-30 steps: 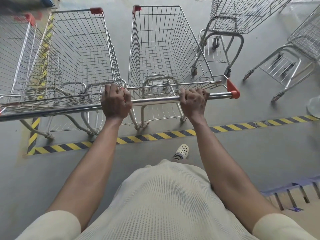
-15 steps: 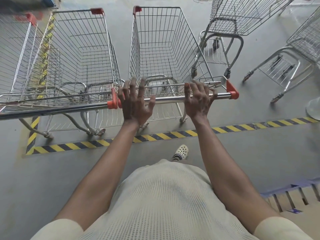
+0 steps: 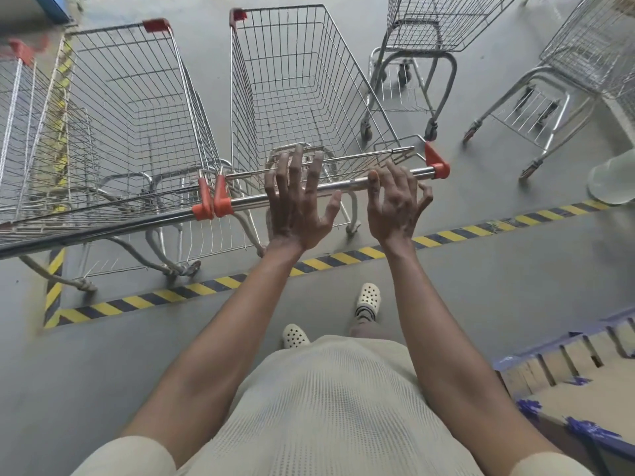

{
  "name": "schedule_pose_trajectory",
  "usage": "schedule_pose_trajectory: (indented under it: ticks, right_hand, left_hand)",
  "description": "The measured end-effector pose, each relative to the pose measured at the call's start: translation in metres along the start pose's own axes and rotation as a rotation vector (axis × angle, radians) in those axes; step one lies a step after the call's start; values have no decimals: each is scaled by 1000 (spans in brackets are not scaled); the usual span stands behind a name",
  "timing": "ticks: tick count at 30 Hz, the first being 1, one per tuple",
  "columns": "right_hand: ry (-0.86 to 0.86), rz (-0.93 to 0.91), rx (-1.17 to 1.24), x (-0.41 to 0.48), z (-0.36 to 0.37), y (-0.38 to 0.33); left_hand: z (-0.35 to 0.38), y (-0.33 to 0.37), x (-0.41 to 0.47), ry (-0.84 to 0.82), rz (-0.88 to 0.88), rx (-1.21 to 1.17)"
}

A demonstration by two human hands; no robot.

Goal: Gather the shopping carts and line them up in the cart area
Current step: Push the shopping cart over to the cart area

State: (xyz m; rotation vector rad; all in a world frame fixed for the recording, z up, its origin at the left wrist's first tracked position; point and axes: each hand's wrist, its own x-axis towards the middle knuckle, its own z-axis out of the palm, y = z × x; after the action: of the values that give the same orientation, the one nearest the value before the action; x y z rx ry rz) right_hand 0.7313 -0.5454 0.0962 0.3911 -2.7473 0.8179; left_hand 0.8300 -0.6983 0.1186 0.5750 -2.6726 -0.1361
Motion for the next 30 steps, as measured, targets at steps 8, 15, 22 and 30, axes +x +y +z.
schedule_pose_trajectory:
  ticks: [8, 15, 22, 30]
  right_hand:
    - [55, -34, -1, 28, -21, 53]
    - [30, -71, 12, 89, -47, 120]
    - [3, -51, 22, 153, -58, 182]
    - [-17, -57, 49, 244, -37, 225]
  left_hand:
    - [17, 63, 12, -1, -17, -9]
    - [47, 145, 53, 6, -38, -19]
    - [74, 213, 103, 3, -109, -35]
    - [108, 266, 209, 75, -158, -59]
